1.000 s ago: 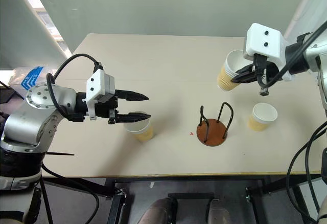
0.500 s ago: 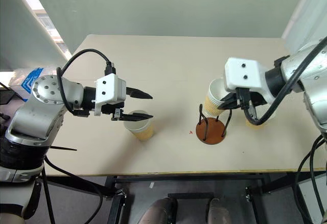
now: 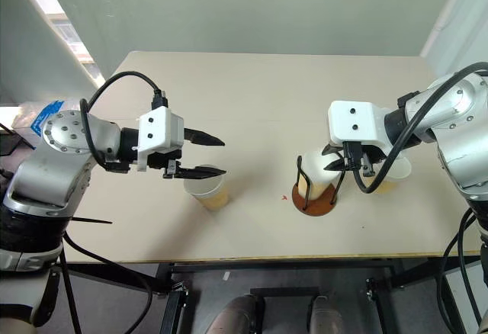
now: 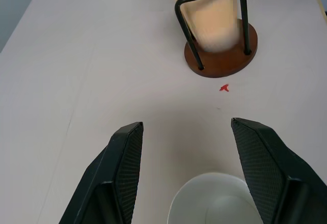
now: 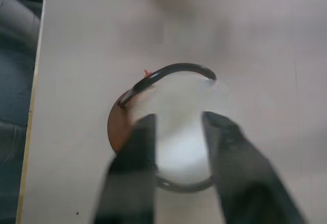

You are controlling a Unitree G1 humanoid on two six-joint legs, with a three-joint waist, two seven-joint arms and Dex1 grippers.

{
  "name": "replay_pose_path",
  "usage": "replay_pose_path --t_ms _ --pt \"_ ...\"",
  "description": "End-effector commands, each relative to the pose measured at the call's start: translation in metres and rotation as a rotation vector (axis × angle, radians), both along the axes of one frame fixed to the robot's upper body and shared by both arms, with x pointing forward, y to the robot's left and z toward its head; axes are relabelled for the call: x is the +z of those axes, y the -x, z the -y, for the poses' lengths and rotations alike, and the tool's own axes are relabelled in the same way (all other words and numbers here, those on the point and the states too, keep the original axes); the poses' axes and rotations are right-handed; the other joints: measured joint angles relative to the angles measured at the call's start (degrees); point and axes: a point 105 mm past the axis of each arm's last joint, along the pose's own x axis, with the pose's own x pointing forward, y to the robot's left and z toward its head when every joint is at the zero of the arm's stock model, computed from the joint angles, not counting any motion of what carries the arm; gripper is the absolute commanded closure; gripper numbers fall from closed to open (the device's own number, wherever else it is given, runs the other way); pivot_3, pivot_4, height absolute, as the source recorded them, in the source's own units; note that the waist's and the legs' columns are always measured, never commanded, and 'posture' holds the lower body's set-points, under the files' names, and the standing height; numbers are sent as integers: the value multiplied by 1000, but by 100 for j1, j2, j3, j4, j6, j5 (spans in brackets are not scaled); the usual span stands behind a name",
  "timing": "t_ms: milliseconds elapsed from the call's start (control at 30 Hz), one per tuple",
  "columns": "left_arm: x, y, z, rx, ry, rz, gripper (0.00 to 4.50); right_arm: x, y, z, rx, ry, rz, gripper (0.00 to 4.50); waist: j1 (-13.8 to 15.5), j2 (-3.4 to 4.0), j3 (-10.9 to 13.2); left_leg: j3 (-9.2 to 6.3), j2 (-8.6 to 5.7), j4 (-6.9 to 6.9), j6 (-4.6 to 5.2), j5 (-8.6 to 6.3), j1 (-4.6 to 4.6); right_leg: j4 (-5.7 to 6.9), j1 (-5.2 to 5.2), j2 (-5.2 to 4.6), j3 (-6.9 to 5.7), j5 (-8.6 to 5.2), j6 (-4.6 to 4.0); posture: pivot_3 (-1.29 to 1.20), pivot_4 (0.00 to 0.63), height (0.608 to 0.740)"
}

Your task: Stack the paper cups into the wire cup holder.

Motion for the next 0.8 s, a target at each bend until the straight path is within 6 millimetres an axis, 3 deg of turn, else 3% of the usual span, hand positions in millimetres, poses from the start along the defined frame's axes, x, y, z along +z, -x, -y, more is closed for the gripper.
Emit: replay_pose_path --t_ms 33,100,267,367,467,667,800 --pt "21 2 -24 47 -15 53 1485 11 3 0 -8 -41 44 1754 -3 0 0 0 1 0 0 0 0 0 0 1 0 0 0 0 150 740" --pt "23 4 -30 54 -23 52 1485 14 2 0 -21 -67 58 1149 -7 0 0 0 2 -1 -1 -1 0 -1 -1 2 0 0 0 0 150 740" --pt "20 22 -35 -3 -56 -11 1485 39 1 1 -82 -236 58 1149 -2 -1 -1 0 0 -1 0 -3 -5 -5 -2 2 2 -1 -1 0 150 740" --pt "5 38 -42 -64 -144 -98 1485 57 16 2 -86 -398 -67 1149 -15 -1 0 1 -2 -2 -4 -6 -9 -4 -10 3 9 -1 -2 0 150 740" --pt "-2 45 -45 -105 -206 -128 1485 57 28 5 -89 -449 -163 1149 -4 -6 -4 0 -2 -14 -10 -6 -10 -3 -15 9 9 -11 -10 0 150 740" --pt "-6 20 -39 -117 -291 -19 1485 52 33 1 -84 -465 -166 1149 6 -6 -4 -3 0 -26 -15 0 -6 8 -18 9 10 -21 -30 0 150 740" --pt "-15 14 -28 -175 -310 -3 1485 50 35 -2 -86 -471 -170 1149 -10 -7 -4 -1 0 -26 -14 3 -6 13 -22 9 12 -18 -34 0 150 740"
